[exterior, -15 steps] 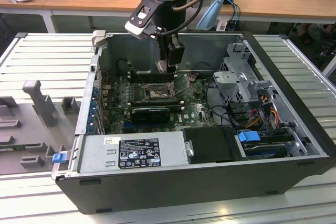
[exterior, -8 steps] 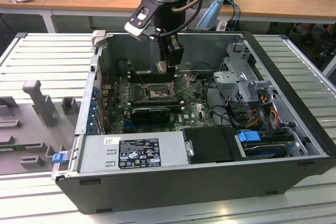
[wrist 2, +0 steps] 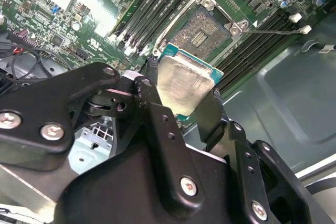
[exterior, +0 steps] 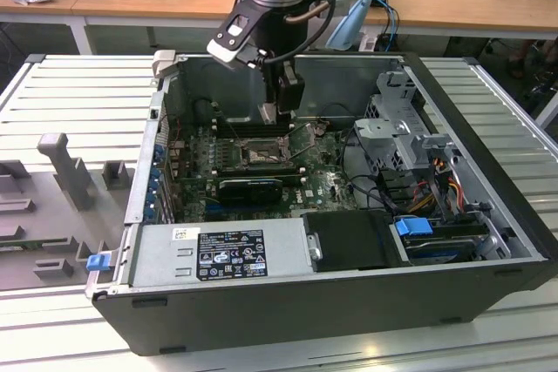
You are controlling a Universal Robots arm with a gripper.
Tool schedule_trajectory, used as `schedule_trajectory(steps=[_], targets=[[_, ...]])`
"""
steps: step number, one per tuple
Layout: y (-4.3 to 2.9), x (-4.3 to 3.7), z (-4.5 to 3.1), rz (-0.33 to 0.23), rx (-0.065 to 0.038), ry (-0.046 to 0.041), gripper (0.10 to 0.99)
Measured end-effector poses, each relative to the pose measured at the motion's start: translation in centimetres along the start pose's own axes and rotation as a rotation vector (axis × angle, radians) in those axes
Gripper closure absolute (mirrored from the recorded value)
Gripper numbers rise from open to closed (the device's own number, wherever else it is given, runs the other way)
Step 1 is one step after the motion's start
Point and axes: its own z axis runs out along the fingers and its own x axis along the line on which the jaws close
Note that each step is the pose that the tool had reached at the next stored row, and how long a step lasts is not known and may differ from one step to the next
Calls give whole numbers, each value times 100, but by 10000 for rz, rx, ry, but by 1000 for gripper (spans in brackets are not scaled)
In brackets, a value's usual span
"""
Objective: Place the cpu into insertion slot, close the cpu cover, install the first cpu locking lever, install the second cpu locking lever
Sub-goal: 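Place the cpu into insertion slot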
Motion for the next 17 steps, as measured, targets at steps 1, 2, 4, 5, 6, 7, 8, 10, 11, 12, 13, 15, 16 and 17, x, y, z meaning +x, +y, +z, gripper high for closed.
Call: schedule_trajectory(steps=[1,2,4,5,6,7,8,10,11,12,13,15,16,17], targets=[[0,0,8,3,0,0,561],[-1,0,13,5,-1,0,561],[-1,0,21,8,-1,0,561],[-2,0,24,9,-1,0,561],[-2,-1,27,10,0,-1,561],[-2,-1,32,12,0,-1,561],[-4,-1,43,22,2,-1,561],[-4,4,68,58,22,-1,561],[-5,13,99,118,39,-1,561],[-6,16,117,184,56,-3,561],[-7,16,134,296,63,-10,561],[-11,15,181,782,69,-46,561],[-14,14,226,1211,67,-76,561],[-17,14,251,1394,66,-90,561]])
